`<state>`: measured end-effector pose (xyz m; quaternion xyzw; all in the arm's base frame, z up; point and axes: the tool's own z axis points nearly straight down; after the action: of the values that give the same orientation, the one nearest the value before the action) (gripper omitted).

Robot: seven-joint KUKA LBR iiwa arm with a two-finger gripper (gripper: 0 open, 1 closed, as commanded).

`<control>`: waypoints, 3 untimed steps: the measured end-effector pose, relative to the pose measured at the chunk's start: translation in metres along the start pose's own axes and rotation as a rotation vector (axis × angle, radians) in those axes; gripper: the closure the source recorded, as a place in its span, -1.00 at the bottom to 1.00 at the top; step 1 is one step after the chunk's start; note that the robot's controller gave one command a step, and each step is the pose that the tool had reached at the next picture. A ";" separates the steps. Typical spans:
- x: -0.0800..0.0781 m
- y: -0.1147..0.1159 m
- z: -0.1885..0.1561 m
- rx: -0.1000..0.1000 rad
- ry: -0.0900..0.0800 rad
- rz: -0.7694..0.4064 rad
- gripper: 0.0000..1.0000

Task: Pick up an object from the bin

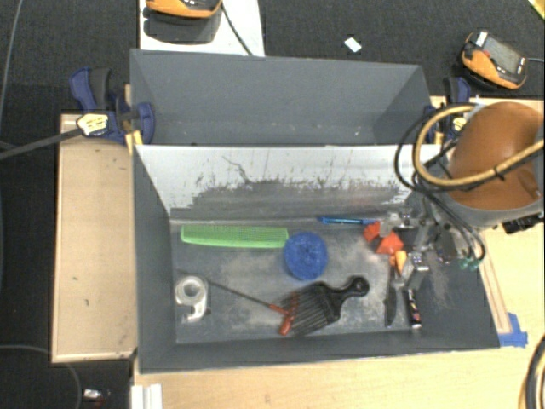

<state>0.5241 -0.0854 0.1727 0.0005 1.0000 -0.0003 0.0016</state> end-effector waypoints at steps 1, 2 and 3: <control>0.021 0.047 0.058 0.000 -0.002 -0.172 -1.00; 0.049 0.075 0.057 0.004 -0.006 -0.455 -1.00; 0.047 0.118 0.071 -0.002 0.003 -0.456 -1.00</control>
Offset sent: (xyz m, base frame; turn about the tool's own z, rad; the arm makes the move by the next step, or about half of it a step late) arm -0.0482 0.0740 -0.0573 -0.4536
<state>0.4774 0.0321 0.1010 -0.2253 0.9743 0.0005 -0.0002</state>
